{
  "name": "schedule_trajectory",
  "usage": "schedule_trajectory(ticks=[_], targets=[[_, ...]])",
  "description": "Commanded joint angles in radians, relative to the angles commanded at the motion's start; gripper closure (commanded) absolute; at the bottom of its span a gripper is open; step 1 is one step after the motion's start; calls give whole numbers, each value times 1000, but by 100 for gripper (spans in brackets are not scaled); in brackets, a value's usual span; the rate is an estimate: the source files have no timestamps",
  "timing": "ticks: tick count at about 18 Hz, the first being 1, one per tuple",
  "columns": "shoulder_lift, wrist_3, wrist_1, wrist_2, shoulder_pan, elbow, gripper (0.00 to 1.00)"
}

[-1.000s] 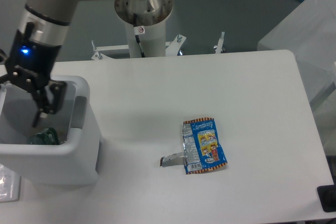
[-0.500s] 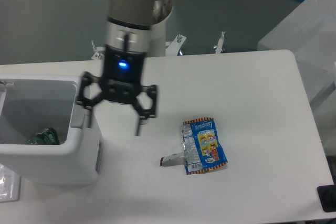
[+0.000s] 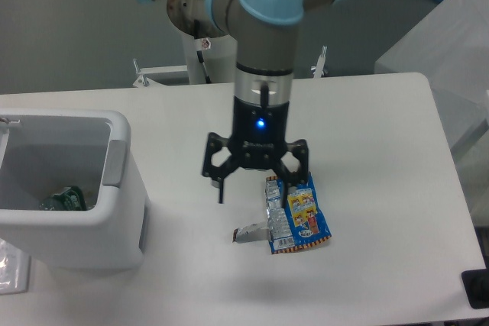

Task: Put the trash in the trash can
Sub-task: 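Move the open gripper over the blue-and-yellow snack wrapper, then lower the gripper onto the wrapper edge and pinch it closed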

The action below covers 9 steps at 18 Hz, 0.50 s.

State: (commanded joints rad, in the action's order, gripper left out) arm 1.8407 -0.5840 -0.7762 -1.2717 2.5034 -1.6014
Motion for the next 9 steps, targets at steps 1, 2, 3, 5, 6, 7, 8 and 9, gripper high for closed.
schedule_trajectory(ticks=[1, 2, 3, 5, 6, 7, 8, 9], targets=[[17, -54, -2, -2, 2, -8, 0], [35, -98, -2, -2, 2, -9, 0], [51, -129, -2, -6, 2, -9, 0], [84, -189, 0, -38, 2, -23, 0], [103, -236, 2, -58, 0, -35, 0], [118, -267, 2, -69, 0, -41, 0], [129, -270, 2, -72, 0, -52, 0], [141, -270, 2, -80, 0, -63, 0]])
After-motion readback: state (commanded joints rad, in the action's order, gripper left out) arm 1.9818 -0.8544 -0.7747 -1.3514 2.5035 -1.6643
